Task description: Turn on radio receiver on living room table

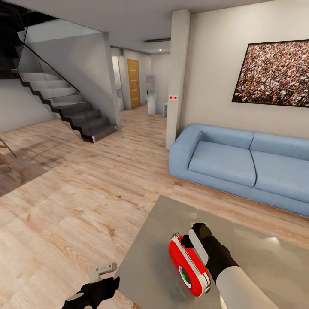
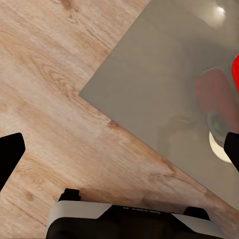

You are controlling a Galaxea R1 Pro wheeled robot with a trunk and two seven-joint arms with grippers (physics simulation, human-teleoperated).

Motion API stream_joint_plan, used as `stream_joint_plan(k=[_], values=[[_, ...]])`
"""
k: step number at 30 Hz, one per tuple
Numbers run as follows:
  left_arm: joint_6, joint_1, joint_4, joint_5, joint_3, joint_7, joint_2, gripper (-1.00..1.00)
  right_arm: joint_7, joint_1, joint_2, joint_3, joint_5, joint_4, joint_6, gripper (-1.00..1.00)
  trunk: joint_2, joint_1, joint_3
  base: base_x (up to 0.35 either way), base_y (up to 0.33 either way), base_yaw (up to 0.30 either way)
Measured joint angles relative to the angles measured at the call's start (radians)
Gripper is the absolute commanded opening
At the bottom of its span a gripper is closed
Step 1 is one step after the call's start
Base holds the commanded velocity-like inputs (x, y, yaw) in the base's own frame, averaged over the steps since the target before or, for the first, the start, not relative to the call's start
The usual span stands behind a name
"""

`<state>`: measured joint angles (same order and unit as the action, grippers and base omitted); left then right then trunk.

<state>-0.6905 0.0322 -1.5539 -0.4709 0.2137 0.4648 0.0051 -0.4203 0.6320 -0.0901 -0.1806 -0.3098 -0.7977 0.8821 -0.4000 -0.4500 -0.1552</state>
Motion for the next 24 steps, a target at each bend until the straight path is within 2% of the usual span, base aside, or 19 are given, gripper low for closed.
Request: stream_joint_plan(k=[10,24], values=[[0.000,0.000,0.000,0.001,-0.004,0.005,0.001,1.00,0.000,0.000,0.000,0.000,0.000,0.000,0.000,1.00,0.000,0.000,0.000,-0.035,0.000,0.000],[0.000,0.000,0.000,0.000,-0.002,0.006,0.000,1.00,0.000,0.000,0.000,0.000,-0.002,0.000,0.000,1.00,0.000,0.000,0.000,-0.333,0.000,0.000]])
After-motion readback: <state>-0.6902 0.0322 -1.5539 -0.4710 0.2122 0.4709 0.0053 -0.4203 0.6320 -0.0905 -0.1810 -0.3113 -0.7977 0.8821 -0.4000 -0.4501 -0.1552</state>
